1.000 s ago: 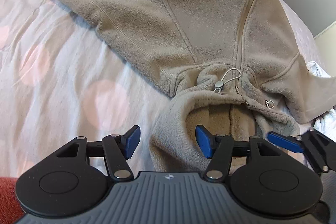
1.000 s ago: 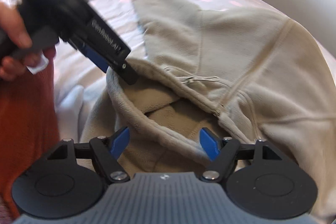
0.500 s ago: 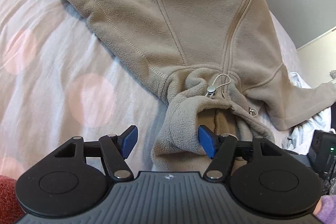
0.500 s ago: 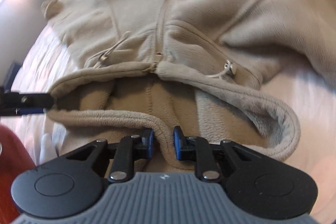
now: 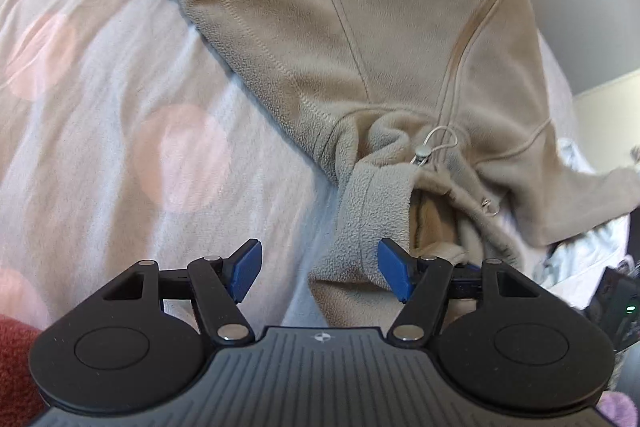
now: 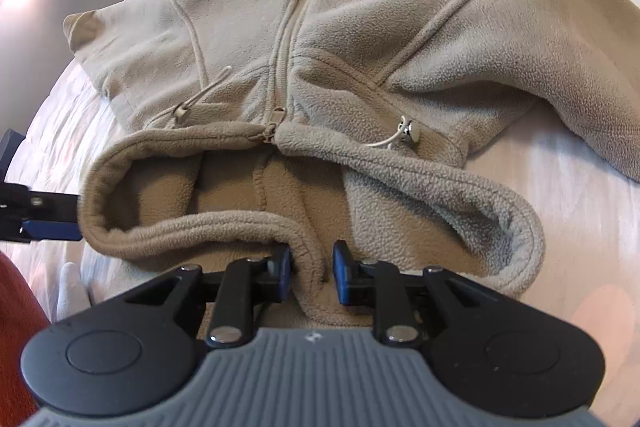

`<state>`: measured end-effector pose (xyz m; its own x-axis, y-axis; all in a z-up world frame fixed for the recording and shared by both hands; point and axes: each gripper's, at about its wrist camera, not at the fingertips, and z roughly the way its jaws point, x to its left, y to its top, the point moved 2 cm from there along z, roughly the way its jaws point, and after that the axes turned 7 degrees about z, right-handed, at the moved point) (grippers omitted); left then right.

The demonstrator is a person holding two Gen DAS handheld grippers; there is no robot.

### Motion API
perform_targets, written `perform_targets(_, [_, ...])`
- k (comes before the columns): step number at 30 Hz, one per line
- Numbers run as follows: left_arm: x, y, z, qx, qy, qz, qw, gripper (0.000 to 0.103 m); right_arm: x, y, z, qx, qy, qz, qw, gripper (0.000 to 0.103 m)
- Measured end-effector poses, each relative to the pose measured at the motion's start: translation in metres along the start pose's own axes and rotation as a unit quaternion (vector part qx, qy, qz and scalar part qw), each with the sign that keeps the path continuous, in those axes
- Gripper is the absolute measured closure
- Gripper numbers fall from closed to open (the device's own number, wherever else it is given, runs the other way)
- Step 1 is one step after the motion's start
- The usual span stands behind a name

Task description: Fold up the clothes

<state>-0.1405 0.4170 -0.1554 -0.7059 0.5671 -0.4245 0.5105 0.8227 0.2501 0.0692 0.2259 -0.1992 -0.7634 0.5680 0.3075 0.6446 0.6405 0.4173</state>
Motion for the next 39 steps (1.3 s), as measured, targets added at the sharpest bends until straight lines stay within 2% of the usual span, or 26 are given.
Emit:
perform_targets(3, [-0.005,0.003,0.014,0.01,0.01,0.009,0.9999,0.042,0.006,-0.002,-0.009,-0.007,-0.004,-0.022,1.0,0.07])
perform_targets(4, [-0.007,0.004,0.018,0.013,0.013,0.012,0.9998,0.045,0.009,-0.004,-0.014,-0.01,-0.006,-0.031,0.999,0.066])
perform_targets(6, [-0.01,0.006,0.027,0.019,0.02,0.019,0.9994,0.052,0.015,-0.007,-0.028,-0.02,-0.014,-0.055,0.998,0.06])
perform_targets(8, [-0.011,0.005,0.031,0.015,0.009,0.023,0.9996,0.072,0.021,-0.012,-0.045,-0.032,-0.022,-0.082,0.996,0.049])
perform_targets(12, [-0.013,0.006,0.029,0.002,-0.008,0.024,0.9997,0.085,0.039,-0.03,-0.076,-0.022,0.007,-0.137,0.99,0.041])
perform_targets(13, [-0.013,0.007,0.027,-0.002,-0.007,0.023,0.9997,0.09,0.045,-0.036,-0.081,-0.014,0.019,-0.153,0.988,0.038])
perform_targets(14, [-0.013,0.007,0.025,-0.006,-0.007,0.022,0.9997,0.093,0.053,-0.045,-0.086,-0.006,0.028,-0.173,0.985,0.033])
perform_targets(16, [-0.013,0.009,0.021,-0.014,-0.005,0.02,0.9997,0.096,0.069,-0.062,-0.089,0.007,0.042,-0.217,0.975,0.029])
perform_targets(20, [-0.012,0.012,0.012,-0.029,-0.001,0.017,0.9994,0.098,0.091,-0.093,-0.082,0.021,0.043,-0.29,0.956,0.029])
perform_targets(22, [-0.011,0.013,0.007,-0.037,0.001,0.015,0.9992,0.099,0.097,-0.103,-0.073,0.027,0.032,-0.314,0.948,0.036])
perform_targets(24, [-0.011,0.015,0.003,-0.045,0.002,0.013,0.9989,0.099,0.098,-0.108,-0.064,0.036,0.019,-0.323,0.946,0.054])
perform_targets(25, [-0.011,0.016,0.0,-0.048,0.003,0.012,0.9987,0.099,0.097,-0.109,-0.059,0.044,0.014,-0.321,0.946,0.076])
perform_targets(26, [-0.011,0.016,-0.002,-0.052,0.004,0.012,0.9986,0.1,0.096,-0.109,-0.058,0.051,0.016,-0.315,0.948,0.092])
perform_targets(27, [-0.012,0.018,-0.004,-0.053,0.011,0.018,0.9984,0.1,0.097,-0.108,-0.06,0.056,0.025,-0.306,0.95,0.092])
perform_targets(30, [-0.017,0.022,-0.011,-0.055,0.032,0.04,0.9972,0.1,0.102,-0.104,-0.074,0.08,0.091,-0.269,0.955,0.092])
perform_targets(33, [-0.023,0.026,-0.017,-0.057,0.053,0.062,0.995,0.1,0.109,-0.105,-0.082,0.115,0.141,-0.246,0.952,0.092])
perform_targets(36, [-0.023,0.023,-0.006,-0.03,0.08,0.083,0.9929,0.1,0.113,-0.108,-0.081,0.13,0.145,-0.25,0.948,0.092])
perform_targets(39, [-0.013,0.02,0.003,-0.011,0.081,0.068,0.9943,0.098,0.105,-0.105,-0.076,0.139,0.151,-0.229,0.952,0.09])
